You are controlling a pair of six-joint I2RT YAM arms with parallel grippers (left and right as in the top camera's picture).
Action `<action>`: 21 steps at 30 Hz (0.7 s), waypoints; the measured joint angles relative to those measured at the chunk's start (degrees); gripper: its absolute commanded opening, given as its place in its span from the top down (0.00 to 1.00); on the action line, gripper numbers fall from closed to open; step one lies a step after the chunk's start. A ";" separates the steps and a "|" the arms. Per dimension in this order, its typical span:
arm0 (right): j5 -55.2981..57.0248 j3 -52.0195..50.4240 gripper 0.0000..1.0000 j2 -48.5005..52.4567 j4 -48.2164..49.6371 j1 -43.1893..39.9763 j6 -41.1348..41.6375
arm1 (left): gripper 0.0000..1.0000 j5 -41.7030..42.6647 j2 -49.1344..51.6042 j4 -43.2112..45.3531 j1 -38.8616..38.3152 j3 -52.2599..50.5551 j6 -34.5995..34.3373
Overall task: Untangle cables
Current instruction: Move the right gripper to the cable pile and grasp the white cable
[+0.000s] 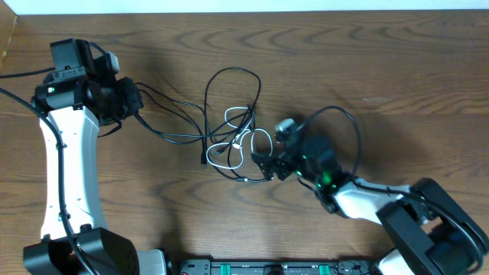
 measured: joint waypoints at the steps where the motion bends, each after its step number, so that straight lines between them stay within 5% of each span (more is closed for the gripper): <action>1: 0.04 1.14 0.02 0.92 0.02 0.48 0.00 | 0.92 0.00 0.00 0.00 0.00 0.00 0.02; 10: -0.09 4.09 0.09 4.81 -0.26 3.96 1.27 | 0.92 0.00 0.00 0.04 0.00 0.00 0.02; 21: 1.95 4.11 0.51 6.51 0.07 7.08 3.15 | 0.92 -0.02 0.00 0.17 0.00 0.00 0.02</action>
